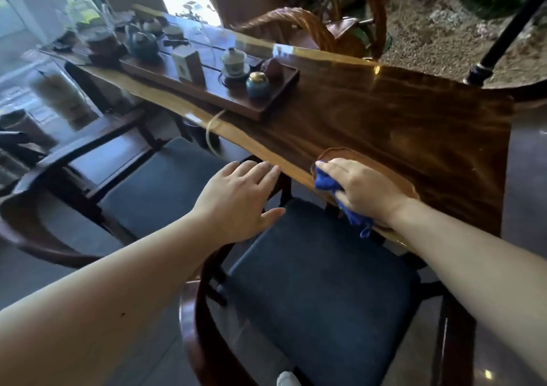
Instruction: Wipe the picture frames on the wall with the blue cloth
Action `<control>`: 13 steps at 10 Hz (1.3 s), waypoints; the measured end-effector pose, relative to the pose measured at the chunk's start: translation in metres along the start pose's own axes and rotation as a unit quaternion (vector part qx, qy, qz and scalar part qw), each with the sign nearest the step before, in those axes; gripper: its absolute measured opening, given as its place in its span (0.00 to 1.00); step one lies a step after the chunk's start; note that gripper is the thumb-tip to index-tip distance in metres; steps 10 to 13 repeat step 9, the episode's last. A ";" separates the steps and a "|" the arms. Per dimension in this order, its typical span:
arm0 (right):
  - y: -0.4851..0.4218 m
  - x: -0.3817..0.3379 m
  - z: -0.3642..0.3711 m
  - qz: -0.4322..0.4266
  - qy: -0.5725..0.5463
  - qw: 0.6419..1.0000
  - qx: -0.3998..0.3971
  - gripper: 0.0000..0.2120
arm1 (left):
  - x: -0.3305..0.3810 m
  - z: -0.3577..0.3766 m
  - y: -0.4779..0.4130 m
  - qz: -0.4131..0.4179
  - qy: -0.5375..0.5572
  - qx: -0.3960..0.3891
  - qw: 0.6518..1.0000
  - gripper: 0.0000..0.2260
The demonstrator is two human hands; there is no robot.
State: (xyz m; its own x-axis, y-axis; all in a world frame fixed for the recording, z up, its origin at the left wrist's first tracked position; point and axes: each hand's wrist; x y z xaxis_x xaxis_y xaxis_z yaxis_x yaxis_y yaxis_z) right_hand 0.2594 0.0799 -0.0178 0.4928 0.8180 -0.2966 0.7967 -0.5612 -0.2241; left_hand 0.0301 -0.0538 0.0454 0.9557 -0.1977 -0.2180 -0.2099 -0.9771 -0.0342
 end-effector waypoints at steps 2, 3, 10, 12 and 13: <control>0.012 0.095 0.001 0.053 0.103 0.993 -0.026 0.29 | 0.019 0.032 -0.046 0.017 0.025 -0.012 0.999 0.34; 0.015 0.119 0.022 0.094 0.129 0.986 -0.037 0.27 | 0.019 0.047 -0.056 0.018 0.021 -0.028 0.999 0.34; 0.011 0.120 0.083 0.152 0.138 0.965 -0.163 0.38 | 0.011 0.074 -0.071 0.014 -0.056 -0.078 0.995 0.37; 0.011 0.120 0.083 0.152 0.138 0.965 -0.163 0.38 | 0.011 0.074 -0.071 0.014 -0.056 -0.078 0.995 0.37; 0.011 0.120 0.083 0.152 0.138 0.965 -0.163 0.38 | 0.011 0.074 -0.071 0.014 -0.056 -0.078 0.995 0.37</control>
Point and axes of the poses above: each hand's wrist, its own y-axis away from the middle knuckle, its own z-axis out of the palm, x = y × z, and after that the axes turned 4 degrees about -y, right-handed
